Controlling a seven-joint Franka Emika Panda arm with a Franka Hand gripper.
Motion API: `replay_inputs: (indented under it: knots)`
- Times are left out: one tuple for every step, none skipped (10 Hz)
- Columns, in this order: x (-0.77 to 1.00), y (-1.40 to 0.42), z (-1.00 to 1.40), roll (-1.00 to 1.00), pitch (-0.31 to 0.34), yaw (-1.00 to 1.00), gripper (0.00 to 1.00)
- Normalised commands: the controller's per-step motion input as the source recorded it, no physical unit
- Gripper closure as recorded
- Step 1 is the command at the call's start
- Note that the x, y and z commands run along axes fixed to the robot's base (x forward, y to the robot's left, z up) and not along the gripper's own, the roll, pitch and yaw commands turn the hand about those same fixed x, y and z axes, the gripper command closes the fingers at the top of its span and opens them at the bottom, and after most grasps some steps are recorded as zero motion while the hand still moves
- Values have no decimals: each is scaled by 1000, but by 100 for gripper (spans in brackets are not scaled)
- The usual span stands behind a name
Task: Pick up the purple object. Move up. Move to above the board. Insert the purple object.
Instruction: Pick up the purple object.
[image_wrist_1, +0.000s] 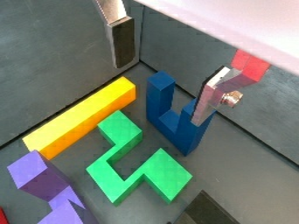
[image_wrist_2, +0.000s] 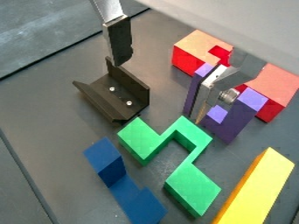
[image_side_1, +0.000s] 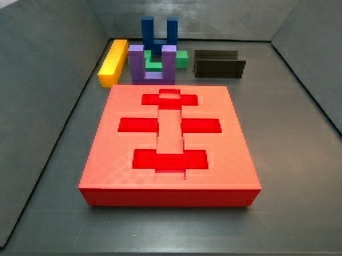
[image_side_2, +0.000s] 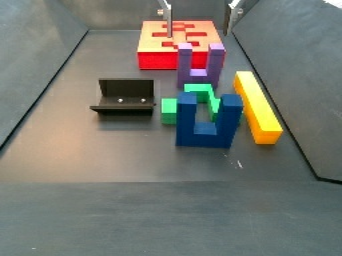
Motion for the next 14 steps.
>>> replay_inputs:
  knots:
    - [0, -66, -174, -36, -3, 0, 0]
    - [189, -63, 0, 13, 64, -17, 0]
    - [89, 0, 0, 0, 0, -6, 0]
    - [277, -409, -243, 0, 0, 0, 0]
    - [446, -674, -214, 109, 0, 0, 0]
    - [489, -711, -194, 149, 19, 34, 0]
    - [374, -657, -203, 159, 16, 137, 0]
    - [206, -606, -86, 161, 3, 243, 0]
    - [249, -466, -17, 121, 44, 174, 0]
    - [177, -454, -114, 161, 39, 160, 0]
    - [71, -497, -154, 234, 49, 163, 0]
    - [63, -523, -166, 283, 69, 151, 0]
    - [37, -471, -197, 261, 76, 9, 0]
    - [0, -420, -223, 163, 30, 0, 0]
